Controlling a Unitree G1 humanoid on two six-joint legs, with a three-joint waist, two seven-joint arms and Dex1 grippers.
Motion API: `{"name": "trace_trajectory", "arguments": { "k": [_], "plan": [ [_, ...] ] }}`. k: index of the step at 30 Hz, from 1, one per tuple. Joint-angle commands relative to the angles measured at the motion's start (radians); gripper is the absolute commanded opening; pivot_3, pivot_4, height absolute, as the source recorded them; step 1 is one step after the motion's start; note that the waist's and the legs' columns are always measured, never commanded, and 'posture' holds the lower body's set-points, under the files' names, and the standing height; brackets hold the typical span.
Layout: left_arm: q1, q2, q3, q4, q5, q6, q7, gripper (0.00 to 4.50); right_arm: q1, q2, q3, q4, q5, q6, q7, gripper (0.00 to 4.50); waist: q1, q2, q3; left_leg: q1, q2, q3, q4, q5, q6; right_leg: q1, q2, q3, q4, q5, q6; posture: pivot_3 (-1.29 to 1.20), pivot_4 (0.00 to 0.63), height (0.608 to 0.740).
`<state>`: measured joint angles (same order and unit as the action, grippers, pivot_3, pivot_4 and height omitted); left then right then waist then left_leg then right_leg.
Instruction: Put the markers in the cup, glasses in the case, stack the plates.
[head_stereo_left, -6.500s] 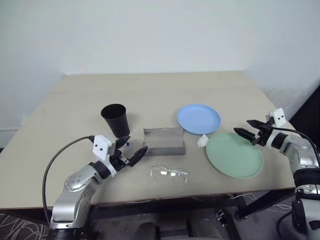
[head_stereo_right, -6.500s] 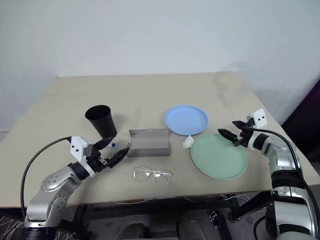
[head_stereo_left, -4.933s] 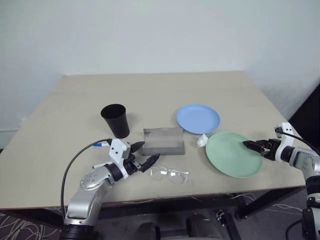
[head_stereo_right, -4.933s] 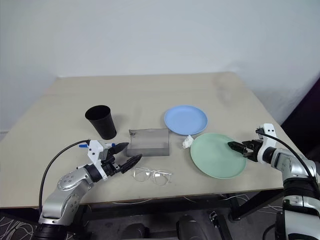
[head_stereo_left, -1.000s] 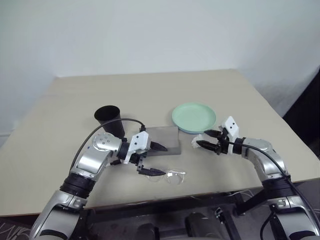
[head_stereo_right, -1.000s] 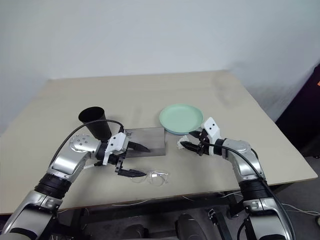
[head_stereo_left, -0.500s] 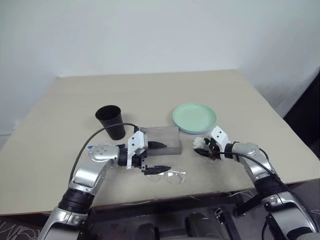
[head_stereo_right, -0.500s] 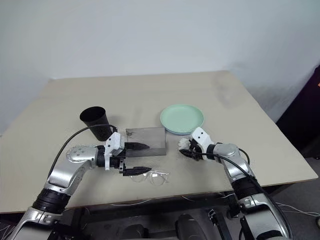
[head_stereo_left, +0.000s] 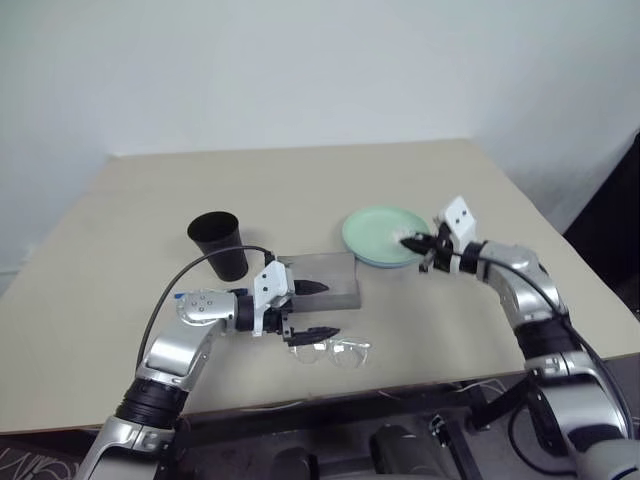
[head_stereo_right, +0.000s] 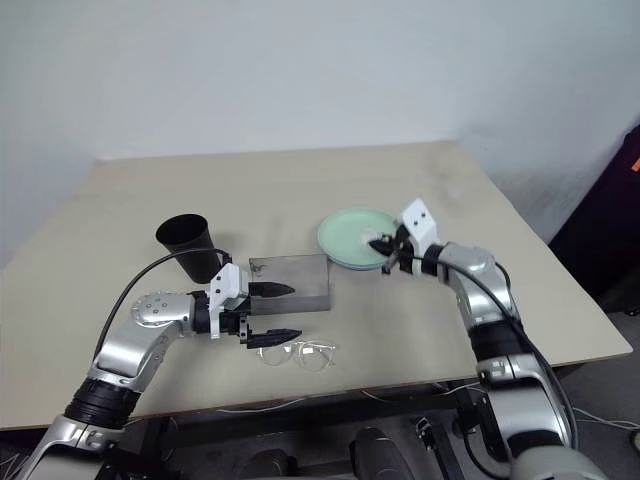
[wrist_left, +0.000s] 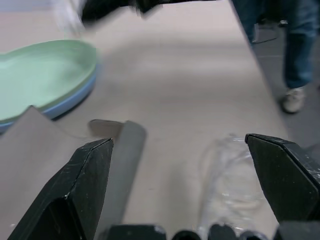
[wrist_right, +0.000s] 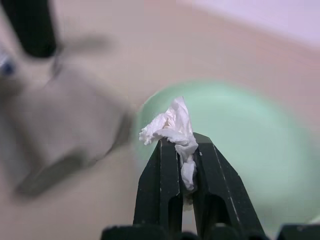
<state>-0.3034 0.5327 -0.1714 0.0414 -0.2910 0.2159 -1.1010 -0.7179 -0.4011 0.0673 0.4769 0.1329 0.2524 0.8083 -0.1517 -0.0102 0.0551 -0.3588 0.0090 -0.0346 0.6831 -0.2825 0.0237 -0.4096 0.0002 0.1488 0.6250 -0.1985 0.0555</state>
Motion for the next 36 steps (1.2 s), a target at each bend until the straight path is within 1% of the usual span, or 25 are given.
{"name": "trace_trajectory", "arguments": {
  "k": [1, 6, 8, 10, 13, 14, 16, 20, 22, 25, 27, 32, 36],
  "plan": [
    [-0.061, -0.041, 0.044, 0.039, 0.014, -0.029, 0.084, 4.5, -0.086, 0.033, 0.006, 0.141, -0.049, -0.08, -0.063, 0.03, 0.001, -0.001, 0.0, 0.0, 0.0, 0.0, 0.0, 0.0, 0.0, 0.0, 0.0, 0.0, 0.0, 0.0, 0.0, 0.0, 0.0, 0.74],
    [-0.087, -0.11, 0.048, 0.082, 0.062, -0.053, 0.212, 4.5, -0.198, 0.079, 0.031, 0.411, -0.12, -0.208, -0.138, 0.03, 0.001, -0.001, -0.001, -0.001, -0.001, -0.001, -0.001, 0.0, 0.0, 0.0, -0.001, 0.0, -0.001, 0.0, 0.0, 0.0, 0.0, 0.74],
    [-0.08, -0.128, 0.047, 0.077, 0.073, -0.047, 0.246, 4.5, -0.229, 0.087, 0.03, 0.483, -0.131, -0.245, -0.147, 0.63, 0.001, -0.001, -0.001, -0.002, -0.001, -0.001, -0.002, 0.0, 0.0, -0.001, -0.002, 0.0, -0.002, 0.0, 0.0, 0.0, 0.0, 0.74],
    [-0.071, -0.136, 0.045, 0.068, 0.08, -0.043, 0.262, 4.5, -0.25, 0.091, 0.022, 0.529, -0.135, -0.27, -0.15, 1.11, 0.0, -0.001, -0.001, -0.002, -0.002, -0.001, -0.003, 0.0, 0.0, -0.001, -0.002, 0.001, -0.002, 0.002, -0.002, 0.0, 0.0, 0.74],
    [-0.047, -0.14, 0.041, 0.042, 0.082, -0.037, 0.271, 4.5, -0.269, 0.091, 0.016, 0.571, -0.139, -0.295, -0.143, 2.15, -0.001, -0.001, -0.001, -0.002, -0.002, -0.001, -0.004, 0.0, 0.0, -0.001, -0.002, 0.0, -0.001, 0.002, -0.003, 0.0, 0.0, 0.74],
    [-0.041, -0.139, 0.04, 0.036, 0.082, -0.035, 0.272, 4.5, -0.269, 0.09, 0.016, 0.574, -0.139, -0.305, -0.133, 2.54, -0.001, -0.001, -0.001, -0.001, -0.001, -0.001, -0.004, 0.0, 0.0, -0.001, -0.002, 0.0, -0.001, 0.002, -0.002, 0.0, 0.0, 0.74],
    [-0.032, -0.134, 0.041, 0.027, 0.081, -0.034, 0.27, 4.5, -0.263, 0.086, 0.015, 0.567, -0.137, -0.323, -0.115, 3.18, -0.001, -0.001, -0.001, -0.001, -0.001, -0.001, -0.004, 0.0, 0.0, -0.001, -0.001, 0.0, -0.001, 0.0, 0.0, 0.0, 0.0, 0.74],
    [-0.036, -0.104, 0.048, 0.028, 0.074, -0.03, 0.236, 4.5, -0.233, 0.069, 0.007, 0.522, -0.122, -0.335, -0.063, 3.18, -0.001, 0.0, -0.001, -0.001, -0.001, -0.001, -0.002, 0.0, 0.0, -0.001, -0.001, 0.0, 0.0, 0.0, 0.001, 0.0, 0.0, 0.74],
    [-0.043, -0.077, 0.039, 0.028, 0.068, -0.032, 0.189, 4.5, -0.214, 0.06, -0.001, 0.493, -0.115, -0.339, -0.05, 3.18, -0.001, 0.0, -0.001, -0.001, -0.001, -0.001, -0.002, 0.0, 0.0, 0.0, -0.001, 0.0, -0.001, 0.0, 0.001, 0.0, 0.0, 0.74],
    [-0.057, -0.024, 0.014, 0.034, 0.07, -0.048, 0.094, 4.5, -0.162, 0.044, -0.031, 0.391, -0.055, -0.322, 0.038, 3.18, 0.0, 0.0, -0.001, -0.001, -0.001, -0.001, -0.002, 0.0, 0.0, 0.0, -0.001, 0.0, -0.001, 0.0, 0.001, 0.0, 0.0, 0.74],
    [-0.067, -0.005, 0.005, 0.045, 0.076, -0.057, 0.057, 4.5, -0.133, 0.039, -0.044, 0.331, -0.029, -0.299, 0.078, 3.18, -0.001, 0.0, -0.001, -0.001, -0.001, -0.001, -0.003, 0.0, 0.0, -0.001, -0.001, 0.0, -0.001, 0.0, 0.001, 0.0, 0.0, 0.74],
    [-0.16, 0.087, -0.071, 0.144, 0.113, -0.098, -0.153, 4.5, 0.027, -0.002, -0.028, 0.063, 0.058, -0.183, 0.244, 3.18, 0.001, 0.0, -0.001, -0.001, -0.001, -0.002, -0.002, 0.0, 0.0, 0.0, -0.001, -0.001, -0.001, 0.0, 0.001, 0.0, 0.0, 0.74],
    [-0.231, 0.089, -0.122, 0.203, 0.118, -0.114, -0.266, 4.5, 0.146, -0.042, -0.007, -0.155, 0.13, -0.067, 0.343, 3.18, 0.001, 0.0, 0.0, -0.001, -0.001, -0.002, -0.001, 0.0, 0.0, 0.0, 0.0, -0.001, -0.001, 0.0, 0.001, 0.0, 0.0, 0.74]
  ]
}}
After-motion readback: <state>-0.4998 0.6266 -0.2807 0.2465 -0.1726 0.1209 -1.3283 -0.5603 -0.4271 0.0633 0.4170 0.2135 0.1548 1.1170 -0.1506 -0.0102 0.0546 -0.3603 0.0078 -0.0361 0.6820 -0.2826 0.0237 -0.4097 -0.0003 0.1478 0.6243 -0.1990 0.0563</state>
